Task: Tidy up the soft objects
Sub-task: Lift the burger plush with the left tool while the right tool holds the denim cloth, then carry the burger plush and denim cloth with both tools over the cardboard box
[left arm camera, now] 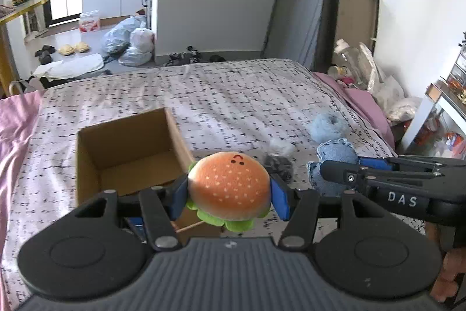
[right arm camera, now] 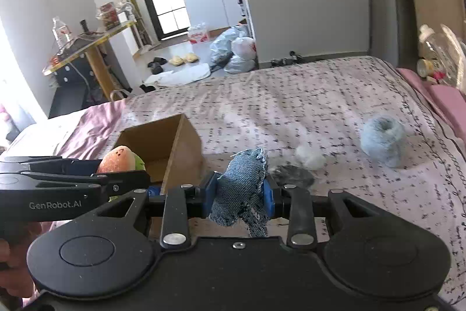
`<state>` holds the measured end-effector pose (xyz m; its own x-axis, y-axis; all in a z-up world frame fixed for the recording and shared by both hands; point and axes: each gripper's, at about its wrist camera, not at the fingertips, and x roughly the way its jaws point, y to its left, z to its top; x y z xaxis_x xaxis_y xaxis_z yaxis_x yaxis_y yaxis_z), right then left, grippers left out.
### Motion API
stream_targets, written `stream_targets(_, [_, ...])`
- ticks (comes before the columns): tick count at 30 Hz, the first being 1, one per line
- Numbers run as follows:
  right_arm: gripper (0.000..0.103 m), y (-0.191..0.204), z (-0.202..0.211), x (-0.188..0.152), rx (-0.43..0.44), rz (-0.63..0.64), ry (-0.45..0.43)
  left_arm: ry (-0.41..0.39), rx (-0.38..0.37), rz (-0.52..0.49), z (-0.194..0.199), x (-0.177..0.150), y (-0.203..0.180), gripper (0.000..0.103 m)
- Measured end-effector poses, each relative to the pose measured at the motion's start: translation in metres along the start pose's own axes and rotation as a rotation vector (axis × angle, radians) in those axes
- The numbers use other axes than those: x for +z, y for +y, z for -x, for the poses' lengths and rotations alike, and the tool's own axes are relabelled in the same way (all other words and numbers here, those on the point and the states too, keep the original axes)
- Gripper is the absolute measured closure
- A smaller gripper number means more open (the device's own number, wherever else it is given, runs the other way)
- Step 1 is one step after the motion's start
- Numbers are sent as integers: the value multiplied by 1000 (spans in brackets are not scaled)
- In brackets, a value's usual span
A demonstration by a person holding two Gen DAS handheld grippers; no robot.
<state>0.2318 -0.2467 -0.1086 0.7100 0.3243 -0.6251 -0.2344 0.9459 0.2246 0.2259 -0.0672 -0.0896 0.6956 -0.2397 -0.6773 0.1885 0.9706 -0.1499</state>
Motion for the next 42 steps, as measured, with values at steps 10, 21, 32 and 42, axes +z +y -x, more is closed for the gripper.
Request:
stream_targets(10, [70,37,-7,4,61,69,-26,-37,35,46,14,-5,40,45])
stream_targets(21, [70,69,-24,7,111,119,-19,-59,74,94,12,-13,78,45])
stream_targets(32, [70,91,-49,20,145,133,20,-49,109,158,-1,-18,118,45])
stream_targets(42, [70,103,-66,24,129,155,44,-67,96,235,-16,-5,137,45])
